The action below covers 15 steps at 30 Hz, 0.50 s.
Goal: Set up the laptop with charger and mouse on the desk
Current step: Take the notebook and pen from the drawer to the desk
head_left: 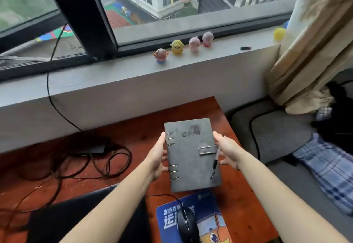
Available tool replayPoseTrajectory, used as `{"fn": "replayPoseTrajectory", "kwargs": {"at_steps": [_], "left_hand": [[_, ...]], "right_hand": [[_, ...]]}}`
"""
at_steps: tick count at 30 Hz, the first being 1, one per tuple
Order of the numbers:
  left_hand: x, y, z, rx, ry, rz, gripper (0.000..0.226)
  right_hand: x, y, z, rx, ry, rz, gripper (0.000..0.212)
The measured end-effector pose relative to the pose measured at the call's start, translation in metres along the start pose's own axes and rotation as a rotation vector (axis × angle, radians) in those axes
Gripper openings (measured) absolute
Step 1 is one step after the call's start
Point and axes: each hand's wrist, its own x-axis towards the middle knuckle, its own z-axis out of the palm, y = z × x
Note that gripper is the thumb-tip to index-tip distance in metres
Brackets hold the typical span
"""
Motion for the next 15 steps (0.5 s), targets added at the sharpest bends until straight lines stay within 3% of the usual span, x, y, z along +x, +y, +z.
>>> {"fn": "replayPoseTrajectory", "kwargs": {"at_steps": [7,15], "left_hand": [[0.068,-0.027,0.03,-0.018,-0.001,-0.137,0.052],[0.091,-0.026,0.05,-0.012,0.004,-0.074,0.048]], "right_hand": [[0.071,0.022,-0.015,-0.189,0.117,0.055,0.048],[0.092,0.021,-0.027,-0.174,0.196,-0.037,0.042]]}}
